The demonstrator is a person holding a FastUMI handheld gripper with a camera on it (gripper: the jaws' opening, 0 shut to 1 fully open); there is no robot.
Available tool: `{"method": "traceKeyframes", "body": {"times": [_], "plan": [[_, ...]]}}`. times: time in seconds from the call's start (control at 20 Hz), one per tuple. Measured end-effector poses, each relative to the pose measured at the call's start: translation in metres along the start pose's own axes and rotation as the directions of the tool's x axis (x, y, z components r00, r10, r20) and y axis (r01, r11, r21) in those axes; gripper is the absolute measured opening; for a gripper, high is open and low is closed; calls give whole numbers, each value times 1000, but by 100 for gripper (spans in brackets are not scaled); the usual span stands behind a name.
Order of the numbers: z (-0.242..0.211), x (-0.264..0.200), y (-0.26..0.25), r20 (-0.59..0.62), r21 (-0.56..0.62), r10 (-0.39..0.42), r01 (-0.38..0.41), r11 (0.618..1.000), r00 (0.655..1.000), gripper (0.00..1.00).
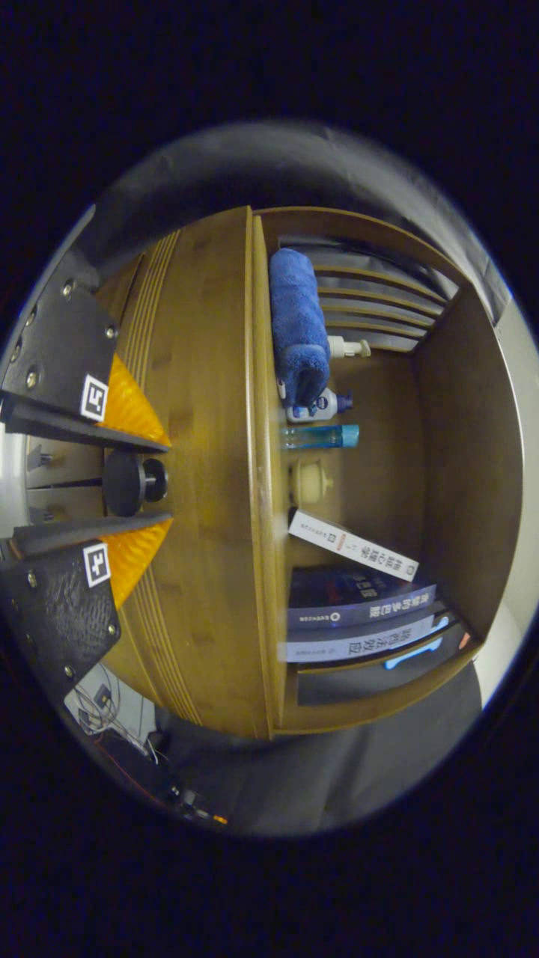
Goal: Pull open the drawer, take out the items inside it, and place them on the countertop above the cabinet.
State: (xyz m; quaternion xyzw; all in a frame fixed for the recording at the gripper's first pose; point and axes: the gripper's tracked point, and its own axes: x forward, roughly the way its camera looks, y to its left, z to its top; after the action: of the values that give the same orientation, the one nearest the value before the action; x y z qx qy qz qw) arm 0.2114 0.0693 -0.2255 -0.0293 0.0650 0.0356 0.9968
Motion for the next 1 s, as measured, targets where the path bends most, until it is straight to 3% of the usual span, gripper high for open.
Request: {"method": "traceKeyframes", "body": {"times": [0.1,0.25,0.45,1.0], "plan": [[-2,-2,-1,12,7,-3,3,1000,1000,45],[-11,1,5,-6,35,54,-54,998,999,45],[-15,-12,2,-43,24,54,-53,998,998,35],[-22,-107,-10,-72,6,38,-38,999,997,34]]}}
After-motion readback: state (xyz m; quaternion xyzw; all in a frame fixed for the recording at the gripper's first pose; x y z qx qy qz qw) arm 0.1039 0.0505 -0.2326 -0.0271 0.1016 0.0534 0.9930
